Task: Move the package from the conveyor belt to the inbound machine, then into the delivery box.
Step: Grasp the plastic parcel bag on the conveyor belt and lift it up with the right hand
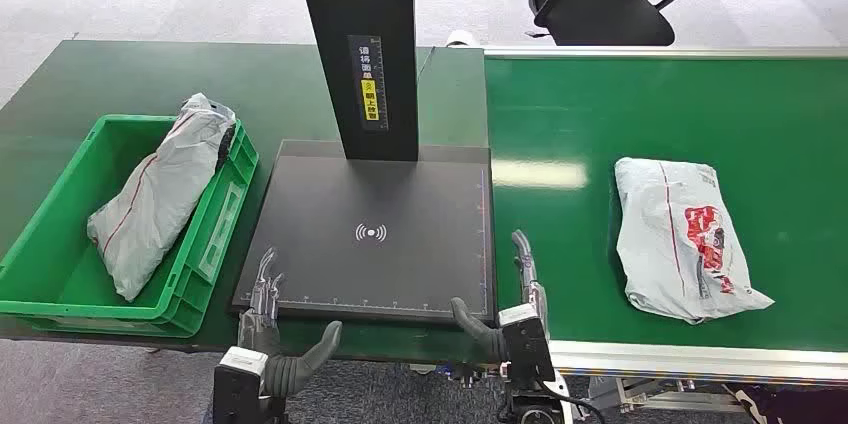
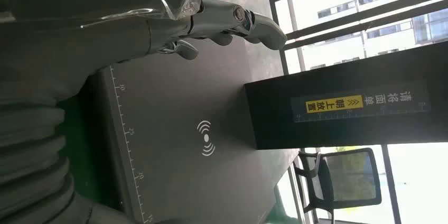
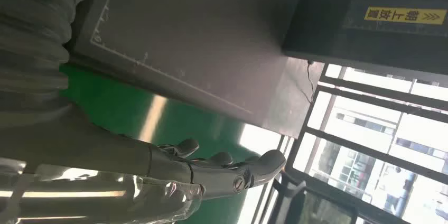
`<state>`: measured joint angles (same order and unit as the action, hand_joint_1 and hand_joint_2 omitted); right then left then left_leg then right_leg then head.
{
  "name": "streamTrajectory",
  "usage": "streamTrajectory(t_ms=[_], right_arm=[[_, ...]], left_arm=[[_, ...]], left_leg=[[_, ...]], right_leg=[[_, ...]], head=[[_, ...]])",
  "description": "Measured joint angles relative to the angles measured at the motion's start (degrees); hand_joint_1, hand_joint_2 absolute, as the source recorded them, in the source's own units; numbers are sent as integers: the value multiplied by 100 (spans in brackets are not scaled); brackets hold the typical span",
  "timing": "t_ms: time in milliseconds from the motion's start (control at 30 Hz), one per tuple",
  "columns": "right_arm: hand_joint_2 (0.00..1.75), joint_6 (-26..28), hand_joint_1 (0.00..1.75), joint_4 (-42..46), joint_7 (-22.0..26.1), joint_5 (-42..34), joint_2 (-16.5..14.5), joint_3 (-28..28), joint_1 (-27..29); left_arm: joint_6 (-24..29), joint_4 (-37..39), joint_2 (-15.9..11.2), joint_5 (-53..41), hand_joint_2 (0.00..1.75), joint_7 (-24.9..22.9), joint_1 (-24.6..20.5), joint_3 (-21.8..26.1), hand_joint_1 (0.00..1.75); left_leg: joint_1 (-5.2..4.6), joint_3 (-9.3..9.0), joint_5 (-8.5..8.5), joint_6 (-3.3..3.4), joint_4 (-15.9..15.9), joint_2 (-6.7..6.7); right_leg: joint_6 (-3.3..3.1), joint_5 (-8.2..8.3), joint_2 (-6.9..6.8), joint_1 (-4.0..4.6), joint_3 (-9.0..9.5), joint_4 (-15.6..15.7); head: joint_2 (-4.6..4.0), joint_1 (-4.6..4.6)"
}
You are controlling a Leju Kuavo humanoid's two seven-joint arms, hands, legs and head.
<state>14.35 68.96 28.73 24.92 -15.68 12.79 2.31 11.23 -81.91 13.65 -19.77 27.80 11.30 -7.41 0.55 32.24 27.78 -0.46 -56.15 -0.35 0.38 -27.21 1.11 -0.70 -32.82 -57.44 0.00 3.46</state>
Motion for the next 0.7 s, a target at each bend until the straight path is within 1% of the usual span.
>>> streamTrajectory(t_ms=[533, 567, 600, 667, 700], right_arm=[[175, 62, 0, 290, -140, 142, 117, 40, 3], [175, 134, 0, 293, -244, 326, 128, 51, 0], [175, 222, 0, 295, -453, 677, 153, 71, -6], [175, 308, 0, 290, -1103, 1698, 274, 114, -49], [175, 267, 0, 272, -1429, 2165, 376, 123, -93]], left_arm=[[-2, -12, 6, -12, 175, 0, 6, 13, 0], [-2, -13, 6, -12, 175, 0, 7, 14, 0], [-8, -13, 6, -10, 175, 0, 8, 14, 0], [-41, -14, 5, 13, 175, 0, 9, 17, 0], [-68, -13, 4, 32, 175, 1, 9, 19, 0]], left_leg=[[0, 0, 0, 0, 0, -1], [0, 0, 0, 0, 0, -1], [0, 0, 0, 0, 0, -1], [0, 1, 0, 0, 0, -1], [0, 1, 0, 0, 0, -2]], right_leg=[[0, 0, -1, 0, 0, 0], [0, 0, -1, 0, 0, 0], [0, 0, -1, 0, 0, 0], [0, 0, -1, 0, 1, 0], [0, 0, -2, -1, 1, 0]], head=[[0, 1], [0, 0], [0, -1], [0, -1], [0, -1]])
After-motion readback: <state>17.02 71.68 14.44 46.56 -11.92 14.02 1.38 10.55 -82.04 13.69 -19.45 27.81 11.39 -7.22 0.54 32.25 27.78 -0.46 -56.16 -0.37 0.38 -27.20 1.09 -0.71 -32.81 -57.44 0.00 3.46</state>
